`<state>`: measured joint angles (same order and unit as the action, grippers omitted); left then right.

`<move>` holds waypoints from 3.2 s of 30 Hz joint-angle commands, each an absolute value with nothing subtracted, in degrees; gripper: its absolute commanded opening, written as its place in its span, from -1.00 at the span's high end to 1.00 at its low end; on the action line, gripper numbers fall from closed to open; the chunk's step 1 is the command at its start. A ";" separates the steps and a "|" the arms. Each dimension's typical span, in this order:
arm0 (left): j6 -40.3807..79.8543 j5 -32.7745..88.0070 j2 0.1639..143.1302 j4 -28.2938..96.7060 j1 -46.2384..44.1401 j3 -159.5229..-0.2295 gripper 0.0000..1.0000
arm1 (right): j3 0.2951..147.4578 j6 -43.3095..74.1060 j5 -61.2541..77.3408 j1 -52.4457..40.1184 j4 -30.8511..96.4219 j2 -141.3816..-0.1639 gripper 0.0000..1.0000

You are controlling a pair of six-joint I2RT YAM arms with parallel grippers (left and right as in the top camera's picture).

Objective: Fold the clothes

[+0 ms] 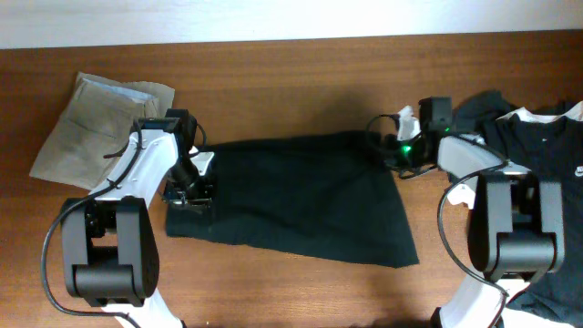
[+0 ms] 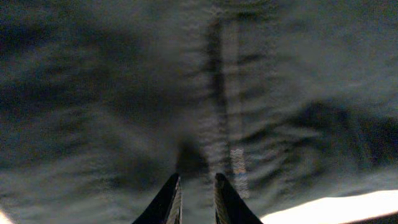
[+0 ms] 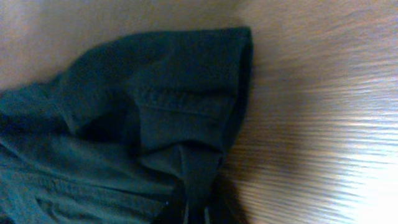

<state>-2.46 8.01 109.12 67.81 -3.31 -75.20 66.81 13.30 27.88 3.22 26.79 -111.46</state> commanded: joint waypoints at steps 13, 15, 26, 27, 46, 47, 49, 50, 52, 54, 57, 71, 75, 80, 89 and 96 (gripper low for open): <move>3.49 -2.37 109.58 53.43 -1.67 -56.40 1.00 | 72.42 14.20 10.66 7.25 16.27 -107.85 0.28; 3.42 -0.14 109.58 53.17 -1.72 -57.93 0.92 | 76.07 13.04 16.51 9.28 25.89 -106.08 0.10; -12.80 21.21 109.75 46.96 -4.54 -74.87 0.89 | 65.67 16.21 20.32 2.63 63.24 -99.70 0.24; -12.95 21.02 109.82 44.84 -4.62 -74.19 0.89 | 62.28 18.33 20.16 2.66 59.94 -99.70 0.40; -3.81 15.73 108.75 50.78 5.13 -73.65 -0.55 | 55.92 10.87 20.86 4.91 57.10 -82.50 0.49; -0.95 15.77 108.75 51.09 5.74 -72.97 -0.63 | 55.94 10.59 24.10 4.89 56.55 -80.53 0.48; -0.19 21.65 108.75 51.05 8.80 -71.18 -0.73 | 55.64 8.78 26.39 4.23 55.75 -80.58 0.49; -0.23 23.53 108.77 50.87 10.59 -70.06 -0.74 | 55.22 8.78 26.37 3.68 54.81 -81.25 0.49; -4.60 31.14 108.79 48.84 13.02 -66.15 -0.72 | 54.54 9.43 26.39 2.11 51.94 -84.20 0.49; -5.48 33.71 108.79 45.52 13.08 -62.94 -0.54 | 54.54 9.45 26.41 0.64 48.71 -87.53 0.50; -12.58 36.64 108.79 38.98 12.78 -58.48 -0.65 | 54.54 9.93 26.61 -1.26 44.60 -93.25 0.50; -8.88 33.65 122.02 38.26 7.46 -61.98 0.99 | 54.59 9.91 27.90 -4.86 42.61 -98.78 0.72; -10.00 28.38 120.36 63.83 11.25 -83.42 0.99 | 55.72 9.91 27.88 -4.86 45.65 -92.25 0.72; -9.98 18.50 120.03 88.20 10.26 -116.09 0.99 | 58.39 10.48 27.86 -4.84 47.16 -84.14 0.69; -3.03 16.58 120.42 93.36 -11.70 -126.58 0.99 | 58.46 20.64 10.31 -4.75 49.50 -84.79 0.46; 11.22 11.11 125.73 89.38 -26.13 -126.19 0.95 | 58.41 23.03 8.29 -4.75 50.63 -93.41 0.38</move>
